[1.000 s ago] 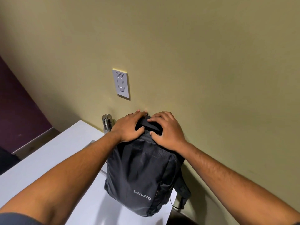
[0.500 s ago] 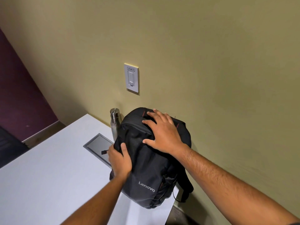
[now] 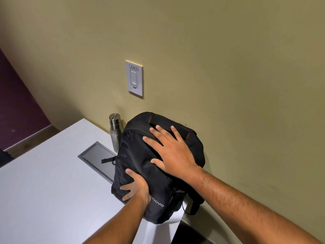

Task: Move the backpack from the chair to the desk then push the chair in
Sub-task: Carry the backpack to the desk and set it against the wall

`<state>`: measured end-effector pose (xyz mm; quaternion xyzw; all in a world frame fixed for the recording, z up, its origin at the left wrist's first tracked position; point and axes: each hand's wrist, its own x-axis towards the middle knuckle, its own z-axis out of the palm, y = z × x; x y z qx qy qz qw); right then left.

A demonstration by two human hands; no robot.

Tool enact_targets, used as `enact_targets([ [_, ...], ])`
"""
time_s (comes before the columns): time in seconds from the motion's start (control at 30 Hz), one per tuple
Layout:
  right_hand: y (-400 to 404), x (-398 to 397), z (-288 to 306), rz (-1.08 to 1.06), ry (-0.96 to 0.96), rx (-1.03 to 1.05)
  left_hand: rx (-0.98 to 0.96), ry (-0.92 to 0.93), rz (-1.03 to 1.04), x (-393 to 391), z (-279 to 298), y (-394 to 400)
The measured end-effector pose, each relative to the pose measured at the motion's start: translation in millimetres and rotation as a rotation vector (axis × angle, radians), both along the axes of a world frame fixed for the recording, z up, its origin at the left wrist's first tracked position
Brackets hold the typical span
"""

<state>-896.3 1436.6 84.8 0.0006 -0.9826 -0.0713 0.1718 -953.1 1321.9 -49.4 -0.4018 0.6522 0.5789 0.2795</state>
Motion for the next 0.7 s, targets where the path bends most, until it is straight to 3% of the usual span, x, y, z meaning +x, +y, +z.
enact_targets([
  [0.33,41,-17,-12,0.053,0.082,0.028,-0.033,-0.014,0.005,-23,-1,39],
  [0.7,25,-9,-4,-0.008,0.063,-0.004,0.127,0.018,-0.199,-21,-3,-13],
])
